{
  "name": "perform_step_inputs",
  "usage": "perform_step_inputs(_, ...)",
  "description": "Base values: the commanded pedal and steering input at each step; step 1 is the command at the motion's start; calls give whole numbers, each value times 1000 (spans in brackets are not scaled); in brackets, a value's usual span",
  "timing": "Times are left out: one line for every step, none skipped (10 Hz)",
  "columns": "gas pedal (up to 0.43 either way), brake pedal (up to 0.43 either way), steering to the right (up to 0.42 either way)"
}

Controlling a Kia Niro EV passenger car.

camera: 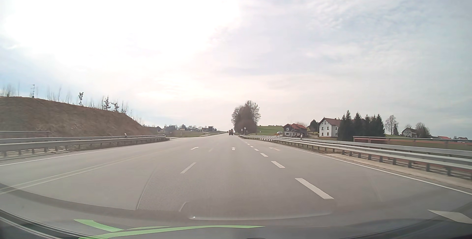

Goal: Follow the waypoints while adhering to traffic rules and regulations

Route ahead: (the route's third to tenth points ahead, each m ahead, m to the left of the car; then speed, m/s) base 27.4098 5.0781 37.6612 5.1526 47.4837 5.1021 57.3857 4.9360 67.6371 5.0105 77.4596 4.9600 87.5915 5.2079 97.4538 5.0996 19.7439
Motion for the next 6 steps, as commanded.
perform_step_inputs(319,0,0)
perform_step_inputs(319,0,0)
perform_step_inputs(319,0,0)
perform_step_inputs(319,0,0)
perform_step_inputs(319,0,0)
perform_step_inputs(319,0,0)
